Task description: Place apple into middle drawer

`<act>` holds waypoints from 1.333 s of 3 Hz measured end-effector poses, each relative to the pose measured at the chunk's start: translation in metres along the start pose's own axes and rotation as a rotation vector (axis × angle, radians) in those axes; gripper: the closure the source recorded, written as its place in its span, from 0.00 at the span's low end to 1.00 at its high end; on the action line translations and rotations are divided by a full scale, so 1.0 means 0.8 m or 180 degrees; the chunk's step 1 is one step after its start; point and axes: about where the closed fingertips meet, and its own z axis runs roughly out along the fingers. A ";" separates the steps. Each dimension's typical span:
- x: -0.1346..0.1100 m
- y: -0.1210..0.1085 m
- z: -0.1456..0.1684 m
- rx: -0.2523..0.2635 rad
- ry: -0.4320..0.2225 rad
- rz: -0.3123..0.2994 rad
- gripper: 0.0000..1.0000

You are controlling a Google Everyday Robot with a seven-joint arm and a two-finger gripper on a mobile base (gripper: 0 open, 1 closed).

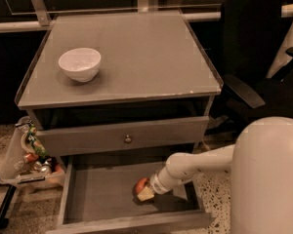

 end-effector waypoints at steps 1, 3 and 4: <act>0.004 -0.004 0.009 0.0045 0.0028 0.0077 1.00; 0.004 -0.004 0.009 0.0046 0.0028 0.0078 0.58; 0.004 -0.004 0.009 0.0046 0.0028 0.0078 0.35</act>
Offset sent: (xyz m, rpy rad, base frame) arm 0.0007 -0.0003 -0.0071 -0.0110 0.0074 -0.0210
